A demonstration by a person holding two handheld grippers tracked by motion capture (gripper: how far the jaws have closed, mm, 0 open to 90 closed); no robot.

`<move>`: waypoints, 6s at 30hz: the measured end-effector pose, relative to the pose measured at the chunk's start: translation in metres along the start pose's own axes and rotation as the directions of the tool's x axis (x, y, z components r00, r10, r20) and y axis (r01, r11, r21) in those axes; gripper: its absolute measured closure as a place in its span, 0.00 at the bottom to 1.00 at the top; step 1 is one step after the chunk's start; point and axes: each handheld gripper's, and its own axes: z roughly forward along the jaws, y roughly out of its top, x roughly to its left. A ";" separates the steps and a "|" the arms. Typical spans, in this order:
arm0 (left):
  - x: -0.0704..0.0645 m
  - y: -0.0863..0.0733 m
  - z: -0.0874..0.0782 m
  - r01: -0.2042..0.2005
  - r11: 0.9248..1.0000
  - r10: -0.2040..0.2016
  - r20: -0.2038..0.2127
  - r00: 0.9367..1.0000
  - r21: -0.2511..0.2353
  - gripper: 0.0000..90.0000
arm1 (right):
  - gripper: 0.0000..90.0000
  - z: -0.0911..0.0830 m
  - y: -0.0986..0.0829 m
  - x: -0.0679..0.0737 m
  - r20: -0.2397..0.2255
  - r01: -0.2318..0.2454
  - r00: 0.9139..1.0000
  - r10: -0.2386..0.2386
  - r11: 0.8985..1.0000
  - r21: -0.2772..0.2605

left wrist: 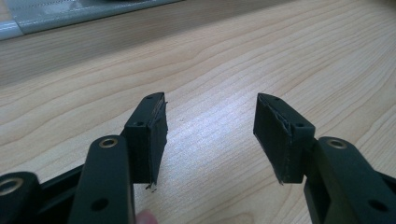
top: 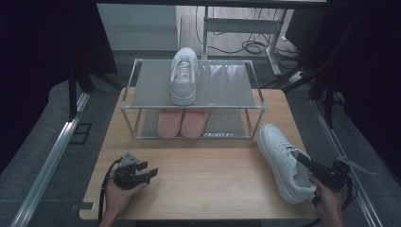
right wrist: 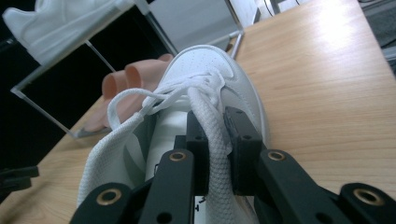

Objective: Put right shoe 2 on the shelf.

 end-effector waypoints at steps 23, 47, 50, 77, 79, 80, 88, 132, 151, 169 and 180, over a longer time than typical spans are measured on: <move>0.001 -0.001 -0.001 0.001 1.000 -0.001 0.000 1.000 -0.004 0.50 | 0.90 -0.004 -0.011 0.040 -0.105 -0.030 0.994 0.021 0.996 -0.085; 0.002 -0.001 -0.001 0.005 1.000 -0.005 0.001 1.000 -0.003 0.50 | 0.90 0.006 -0.012 0.069 -0.209 -0.112 0.974 0.085 0.986 -0.122; 0.002 -0.001 -0.001 0.006 1.000 -0.006 0.001 1.000 -0.004 0.50 | 0.90 0.005 -0.011 0.072 -0.232 -0.128 0.968 0.095 0.983 -0.129; 0.005 -0.001 -0.005 0.001 1.000 -0.001 0.000 1.000 -0.014 0.50 | 0.90 0.037 0.023 0.126 -0.367 -0.136 0.928 0.067 0.977 -0.166; 0.005 -0.001 -0.004 0.003 1.000 -0.003 0.000 1.000 -0.016 0.50 | 0.90 0.039 0.027 0.130 -0.371 -0.135 0.926 0.063 0.976 -0.172; 0.005 -0.001 -0.004 0.003 1.000 -0.003 0.000 1.000 -0.016 0.50 | 0.90 0.040 0.029 0.131 -0.373 -0.135 0.926 0.062 0.975 -0.174; 0.005 -0.001 -0.004 0.001 1.000 -0.001 0.001 1.000 -0.016 0.50 | 0.90 0.053 0.045 0.143 -0.378 -0.147 0.923 0.066 0.971 -0.189; 0.008 -0.002 -0.006 0.006 1.000 -0.006 0.001 1.000 -0.021 0.50 | 0.90 0.125 0.115 0.180 -0.286 -0.132 0.956 0.066 0.967 -0.220; 0.010 -0.002 -0.007 0.017 1.000 -0.016 0.005 1.000 -0.026 0.50 | 0.90 0.173 0.146 0.204 -0.210 -0.139 0.973 0.093 0.967 -0.213; 0.015 -0.003 -0.008 0.024 0.999 -0.024 0.009 1.000 -0.030 0.50 | 0.90 0.226 0.162 0.215 -0.082 -0.166 0.985 0.153 0.967 -0.194; 0.017 -0.003 -0.010 0.026 0.999 -0.026 0.008 1.000 -0.037 0.50 | 0.90 0.245 0.160 0.214 -0.045 -0.193 0.981 0.188 0.960 -0.202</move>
